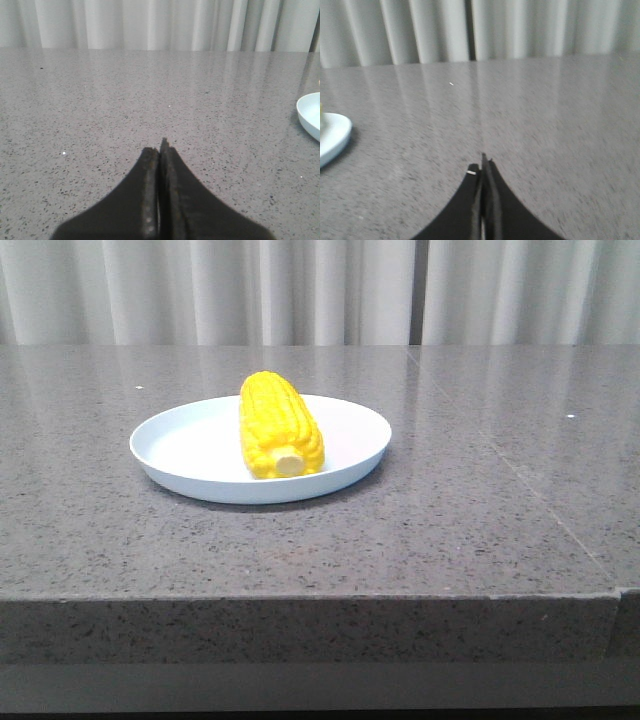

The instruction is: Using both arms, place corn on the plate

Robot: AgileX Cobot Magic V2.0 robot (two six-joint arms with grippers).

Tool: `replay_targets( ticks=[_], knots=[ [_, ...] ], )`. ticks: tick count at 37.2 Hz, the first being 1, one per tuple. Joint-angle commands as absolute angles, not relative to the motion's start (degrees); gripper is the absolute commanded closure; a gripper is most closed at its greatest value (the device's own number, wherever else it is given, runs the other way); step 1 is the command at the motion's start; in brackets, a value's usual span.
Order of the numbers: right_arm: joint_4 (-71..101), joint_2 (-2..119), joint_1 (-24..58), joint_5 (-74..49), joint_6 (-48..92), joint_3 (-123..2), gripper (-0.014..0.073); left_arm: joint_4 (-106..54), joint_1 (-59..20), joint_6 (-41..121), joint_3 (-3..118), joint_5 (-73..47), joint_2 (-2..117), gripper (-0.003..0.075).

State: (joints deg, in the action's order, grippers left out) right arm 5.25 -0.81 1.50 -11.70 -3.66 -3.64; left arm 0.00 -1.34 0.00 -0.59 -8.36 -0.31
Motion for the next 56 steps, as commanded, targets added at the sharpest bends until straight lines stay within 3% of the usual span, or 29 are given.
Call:
replay_targets(
  ticks=[1,56],
  knots=[
    [7.4,-0.2,-1.5,-7.4,-2.7,-3.6,0.0657,-0.5,-1.3,0.0,-1.8,-3.5,-1.3,0.0741],
    [7.3,-1.6,-2.0,-9.7,-2.7,0.3,0.0657,-0.5,-1.3,0.0,-1.8,-3.5,-1.3,0.0741]
  ],
)
